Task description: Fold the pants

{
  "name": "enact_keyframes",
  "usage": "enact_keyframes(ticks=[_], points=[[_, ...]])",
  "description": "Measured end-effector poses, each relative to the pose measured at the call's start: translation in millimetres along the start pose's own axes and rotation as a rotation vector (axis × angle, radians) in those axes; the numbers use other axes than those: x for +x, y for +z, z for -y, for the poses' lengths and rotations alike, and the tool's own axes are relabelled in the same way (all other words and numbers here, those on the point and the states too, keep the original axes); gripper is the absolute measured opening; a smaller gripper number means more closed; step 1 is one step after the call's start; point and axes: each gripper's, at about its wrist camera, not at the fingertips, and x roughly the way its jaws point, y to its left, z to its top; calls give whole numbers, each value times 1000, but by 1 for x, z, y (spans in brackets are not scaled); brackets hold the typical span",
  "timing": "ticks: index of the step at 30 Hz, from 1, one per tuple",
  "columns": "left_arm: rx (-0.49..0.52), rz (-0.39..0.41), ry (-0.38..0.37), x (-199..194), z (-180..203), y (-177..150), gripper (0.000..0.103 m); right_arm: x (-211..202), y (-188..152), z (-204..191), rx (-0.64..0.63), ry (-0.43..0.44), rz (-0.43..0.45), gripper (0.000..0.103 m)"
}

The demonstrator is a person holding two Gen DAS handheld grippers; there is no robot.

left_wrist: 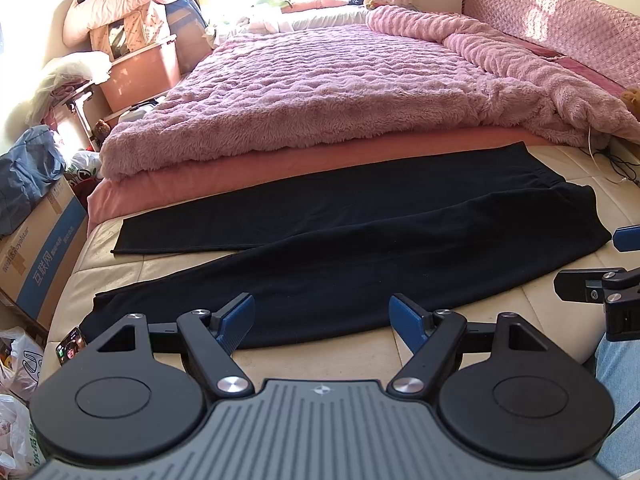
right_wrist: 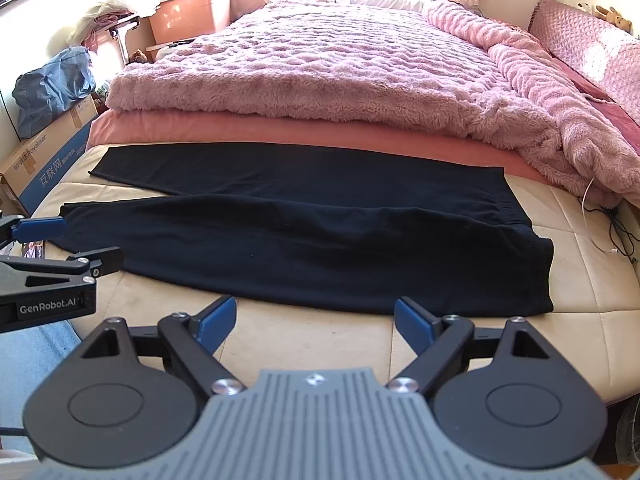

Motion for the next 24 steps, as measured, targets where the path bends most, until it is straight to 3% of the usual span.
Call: enact_keyframes(ticks=[24], points=[[-1,-2,-3,3,0,-4,90,2,-1,1,10,-4,-3,82]])
